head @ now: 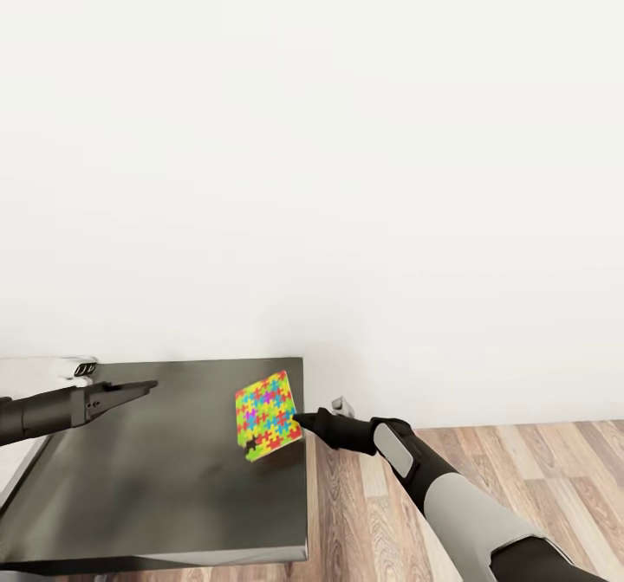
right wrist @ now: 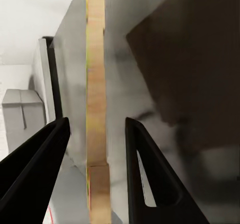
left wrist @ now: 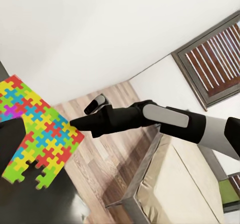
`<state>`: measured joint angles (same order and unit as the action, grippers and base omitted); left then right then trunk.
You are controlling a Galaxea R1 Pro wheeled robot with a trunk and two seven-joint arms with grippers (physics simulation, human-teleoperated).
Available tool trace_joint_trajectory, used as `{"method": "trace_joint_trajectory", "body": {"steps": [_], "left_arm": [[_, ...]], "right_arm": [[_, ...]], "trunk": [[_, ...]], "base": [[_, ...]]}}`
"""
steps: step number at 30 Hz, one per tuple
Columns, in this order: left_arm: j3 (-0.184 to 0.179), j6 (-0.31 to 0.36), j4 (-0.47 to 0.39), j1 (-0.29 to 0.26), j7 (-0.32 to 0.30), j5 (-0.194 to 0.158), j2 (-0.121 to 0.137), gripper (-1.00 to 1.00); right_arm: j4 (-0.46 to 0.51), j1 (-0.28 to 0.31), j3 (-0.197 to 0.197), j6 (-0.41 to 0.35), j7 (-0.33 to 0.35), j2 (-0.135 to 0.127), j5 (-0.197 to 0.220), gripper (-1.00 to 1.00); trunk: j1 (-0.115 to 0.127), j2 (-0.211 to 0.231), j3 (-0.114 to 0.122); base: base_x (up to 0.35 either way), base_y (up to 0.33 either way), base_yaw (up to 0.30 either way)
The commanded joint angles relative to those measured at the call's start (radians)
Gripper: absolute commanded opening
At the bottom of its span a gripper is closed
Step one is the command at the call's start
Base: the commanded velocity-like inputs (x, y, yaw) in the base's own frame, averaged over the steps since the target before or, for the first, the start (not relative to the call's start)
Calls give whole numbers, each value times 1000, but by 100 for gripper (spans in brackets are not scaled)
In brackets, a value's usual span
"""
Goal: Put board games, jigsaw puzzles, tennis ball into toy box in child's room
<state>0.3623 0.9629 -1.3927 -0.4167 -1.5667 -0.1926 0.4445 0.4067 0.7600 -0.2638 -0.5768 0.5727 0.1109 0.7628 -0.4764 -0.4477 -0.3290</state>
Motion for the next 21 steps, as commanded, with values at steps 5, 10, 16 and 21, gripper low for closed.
{"method": "trace_joint_trajectory", "body": {"steps": [5, 10, 16, 21], "left_arm": [[1, 12, 0, -1, -4, 1, 0, 100], [1, 20, 0, -1, -4, 1, 0, 100], [-2, 22, 0, -2, -4, 3, 0, 100], [-5, 22, 0, -2, -4, 4, 0, 100]], "right_arm": [[71, -8, -2, -9, -3, -2, 13, -100], [98, -14, -3, -8, -2, -2, 16, -100], [101, -18, -2, -10, 1, -3, 17, -100], [102, -28, -2, -7, 102, -3, 14, -100]], "trunk": [[19, 34, 14], [26, 48, 20], [26, 48, 20], [26, 48, 21]], "base": [[0, 0, 0], [0, 0, 0], [0, 0, 0], [0, 0, 17]]}}
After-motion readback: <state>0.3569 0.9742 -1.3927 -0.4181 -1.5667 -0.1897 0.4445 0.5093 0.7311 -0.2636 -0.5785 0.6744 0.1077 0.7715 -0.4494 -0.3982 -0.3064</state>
